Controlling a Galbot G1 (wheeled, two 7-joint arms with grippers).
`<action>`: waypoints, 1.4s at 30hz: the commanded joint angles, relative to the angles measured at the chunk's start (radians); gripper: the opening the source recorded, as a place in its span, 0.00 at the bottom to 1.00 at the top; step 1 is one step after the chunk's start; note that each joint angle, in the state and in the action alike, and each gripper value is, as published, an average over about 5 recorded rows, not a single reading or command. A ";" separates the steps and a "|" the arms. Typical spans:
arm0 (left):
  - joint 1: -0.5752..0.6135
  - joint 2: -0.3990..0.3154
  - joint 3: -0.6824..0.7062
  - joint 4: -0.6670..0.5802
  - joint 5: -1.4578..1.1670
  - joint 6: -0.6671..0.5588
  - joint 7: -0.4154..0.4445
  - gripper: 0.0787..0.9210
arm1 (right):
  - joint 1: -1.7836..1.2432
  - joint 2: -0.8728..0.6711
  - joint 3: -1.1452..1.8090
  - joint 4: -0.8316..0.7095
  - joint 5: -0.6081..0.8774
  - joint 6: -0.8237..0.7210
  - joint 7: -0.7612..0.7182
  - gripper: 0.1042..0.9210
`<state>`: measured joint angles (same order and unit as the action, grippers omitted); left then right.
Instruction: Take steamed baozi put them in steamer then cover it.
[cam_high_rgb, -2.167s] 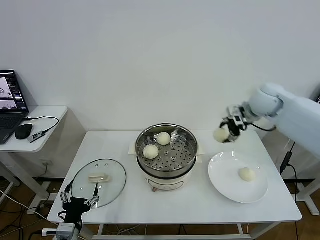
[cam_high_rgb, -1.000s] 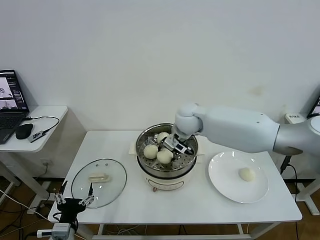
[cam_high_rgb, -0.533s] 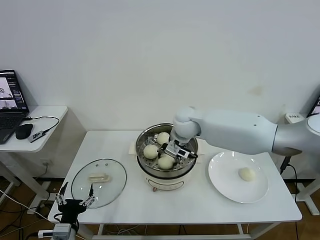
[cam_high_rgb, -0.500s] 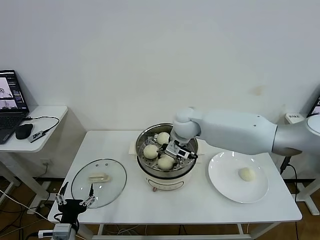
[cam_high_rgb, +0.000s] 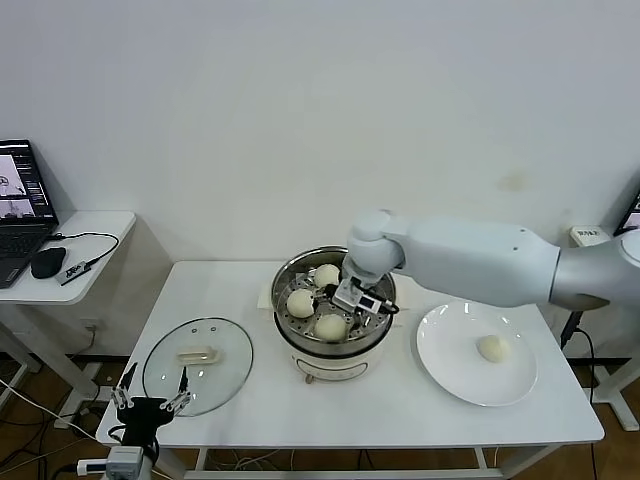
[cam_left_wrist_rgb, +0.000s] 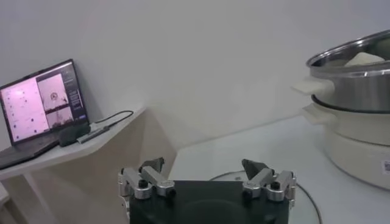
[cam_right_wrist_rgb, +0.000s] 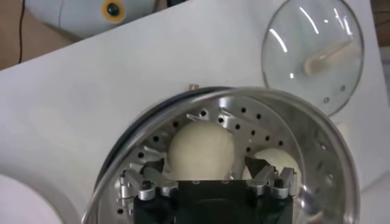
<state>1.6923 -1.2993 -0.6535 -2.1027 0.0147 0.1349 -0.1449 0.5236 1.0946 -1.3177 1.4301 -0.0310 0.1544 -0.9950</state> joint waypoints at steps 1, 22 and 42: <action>-0.003 0.004 0.003 -0.001 0.001 0.001 0.000 0.88 | 0.046 -0.055 0.049 -0.003 0.019 -0.006 0.000 0.88; -0.022 0.056 0.026 -0.007 -0.001 0.003 0.002 0.88 | -0.039 -0.612 0.197 0.117 0.097 -0.480 -0.065 0.88; -0.014 0.060 0.036 -0.009 0.009 0.006 0.003 0.88 | -0.897 -0.739 0.921 -0.055 -0.207 -0.352 -0.081 0.88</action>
<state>1.6762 -1.2403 -0.6179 -2.1109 0.0223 0.1403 -0.1422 0.0338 0.4089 -0.7441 1.4773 -0.1094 -0.2258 -1.0728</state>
